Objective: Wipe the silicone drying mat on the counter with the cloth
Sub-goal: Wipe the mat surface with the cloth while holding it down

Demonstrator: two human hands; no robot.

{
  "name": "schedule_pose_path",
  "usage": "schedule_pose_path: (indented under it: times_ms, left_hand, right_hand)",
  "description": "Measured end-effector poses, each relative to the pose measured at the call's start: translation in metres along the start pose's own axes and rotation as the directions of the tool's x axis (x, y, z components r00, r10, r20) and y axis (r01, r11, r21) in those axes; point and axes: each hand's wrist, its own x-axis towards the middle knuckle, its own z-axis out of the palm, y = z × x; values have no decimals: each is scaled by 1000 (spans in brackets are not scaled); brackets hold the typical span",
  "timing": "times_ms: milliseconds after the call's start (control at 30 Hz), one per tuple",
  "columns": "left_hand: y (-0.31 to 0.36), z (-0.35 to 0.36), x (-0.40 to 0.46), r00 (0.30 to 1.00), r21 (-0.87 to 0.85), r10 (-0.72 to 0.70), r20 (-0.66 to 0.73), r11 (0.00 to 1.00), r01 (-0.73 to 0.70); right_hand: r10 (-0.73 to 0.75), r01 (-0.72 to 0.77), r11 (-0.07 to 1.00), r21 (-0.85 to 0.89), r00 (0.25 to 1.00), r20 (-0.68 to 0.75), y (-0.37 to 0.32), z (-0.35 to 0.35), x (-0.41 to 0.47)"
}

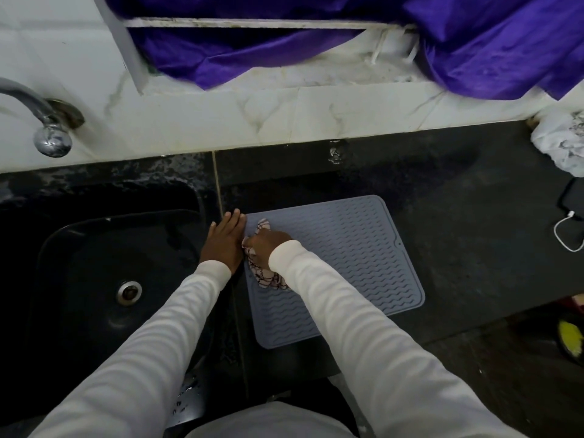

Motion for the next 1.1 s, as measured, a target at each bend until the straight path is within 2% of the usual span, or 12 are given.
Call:
schedule_pose_path:
  times_ms: [100, 200, 533, 600, 667, 700, 733, 800, 900, 967, 1000, 1100]
  left_hand:
    - [4, -2, -1, 1000, 53, -8, 25, 999, 7]
    - [7, -4, -3, 999, 90, -25, 29, 996, 22]
    - [11, -4, -7, 999, 72, -33, 19, 997, 32]
    - [9, -1, -7, 1000, 46, -26, 0, 999, 26]
    - [8, 1, -7, 1000, 26, -23, -13, 999, 24]
    - [8, 2, -7, 999, 11, -26, -19, 1000, 26]
    - [8, 2, -5, 999, -9, -32, -25, 999, 31]
    - [7, 3, -4, 999, -41, -35, -38, 999, 34]
    - [5, 6, -3, 998, -57, -29, -55, 998, 26]
    - [4, 7, -3, 998, -51, -30, -52, 998, 27]
    - [5, 7, -2, 998, -43, -27, -49, 999, 25]
    - [4, 7, -5, 999, -20, -29, -20, 999, 28]
  right_hand:
    - [-15, 14, 1000, -24, 999, -43, -1, 7, -12]
    - [-50, 50, 998, -42, 999, -8, 0, 16, -23]
    - [-80, 79, 997, -14, 995, -60, 6, 19, -48]
    - [-137, 135, 990, -30, 987, -82, 11, 16, -44]
    - [-158, 158, 987, -17, 975, -159, 15, 7, -40]
    - [-142, 138, 990, -30, 960, -242, 17, 0, -38]
    - [-90, 98, 995, 6, 940, -328, 17, -4, -34]
    - [18, 15, 997, 78, 912, -410, 11, -5, -24]
    - [50, -29, 997, 77, 959, -281, -8, 11, -10]
    - [149, -123, 984, 126, 964, -219, -17, 19, -13]
    - [197, -159, 973, 168, 951, -239, -16, 23, -10]
    - [131, -97, 978, 185, 974, -186, -11, 28, -16]
